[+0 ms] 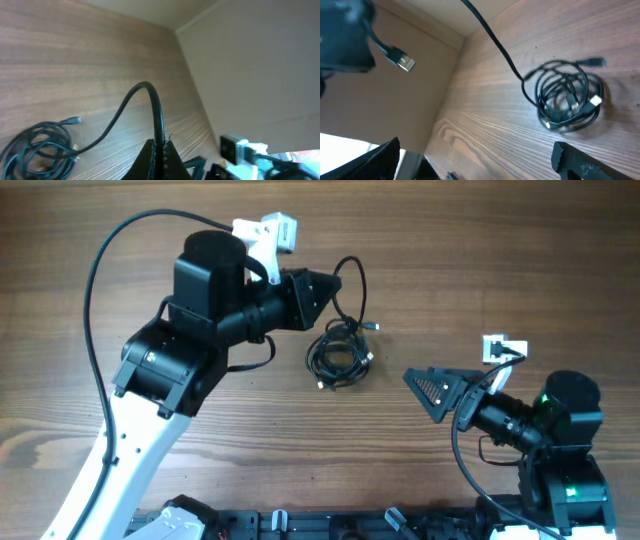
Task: Untangle cables
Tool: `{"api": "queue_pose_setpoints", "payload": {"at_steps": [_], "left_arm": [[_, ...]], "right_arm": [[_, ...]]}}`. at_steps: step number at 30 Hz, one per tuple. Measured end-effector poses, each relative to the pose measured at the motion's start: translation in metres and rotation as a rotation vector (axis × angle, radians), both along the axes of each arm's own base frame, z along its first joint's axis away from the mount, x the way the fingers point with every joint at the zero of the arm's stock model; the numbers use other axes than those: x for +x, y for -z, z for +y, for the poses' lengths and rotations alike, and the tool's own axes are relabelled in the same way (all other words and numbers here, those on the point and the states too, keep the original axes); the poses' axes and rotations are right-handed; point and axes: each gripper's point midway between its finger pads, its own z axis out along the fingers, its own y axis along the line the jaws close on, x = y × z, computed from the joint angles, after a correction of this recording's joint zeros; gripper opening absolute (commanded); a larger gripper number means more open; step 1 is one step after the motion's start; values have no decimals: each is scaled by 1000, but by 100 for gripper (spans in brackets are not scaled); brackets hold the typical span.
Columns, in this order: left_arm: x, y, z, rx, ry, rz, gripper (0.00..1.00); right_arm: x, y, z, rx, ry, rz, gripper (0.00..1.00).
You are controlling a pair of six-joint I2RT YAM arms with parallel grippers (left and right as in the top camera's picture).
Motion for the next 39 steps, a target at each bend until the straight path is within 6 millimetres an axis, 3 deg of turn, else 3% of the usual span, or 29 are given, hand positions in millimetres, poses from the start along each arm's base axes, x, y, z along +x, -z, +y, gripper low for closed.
{"api": "queue_pose_setpoints", "payload": {"at_steps": [6, 10, 16, 23, 25, 31, 34, 35, 38, 39], "left_arm": [[-15, -52, 7, -105, -9, -134, 4], [-17, -53, 8, -144, -30, -78, 4], [-14, -45, 12, -284, -157, 172, 4], [-17, -80, 2, -463, -113, 201, 4], [-18, -81, 1, -490, -115, 239, 4], [-19, -82, 1, -510, -118, 271, 4], [-20, -82, 0, -518, -116, 285, 4], [-20, -82, 0, -519, -113, 291, 4], [-22, -80, -1, -521, -110, 306, 4], [-22, -80, -1, -526, -112, 314, 4]], "right_arm": [[2, 7, 1, -14, -18, 17, 100], [2, 7, 1, -8, -15, 25, 100], [9, -7, 2, 30, 1, -11, 100], [26, -11, 4, 7, -17, -87, 94], [33, -19, 19, 9, -75, -151, 94], [50, -5, 72, -29, -191, -223, 89], [69, 11, 82, -63, -157, -217, 89], [76, 16, 84, -70, -145, -215, 82], [89, 20, 92, -71, -152, -265, 80], [90, 21, 97, -70, -164, -273, 73]]}}
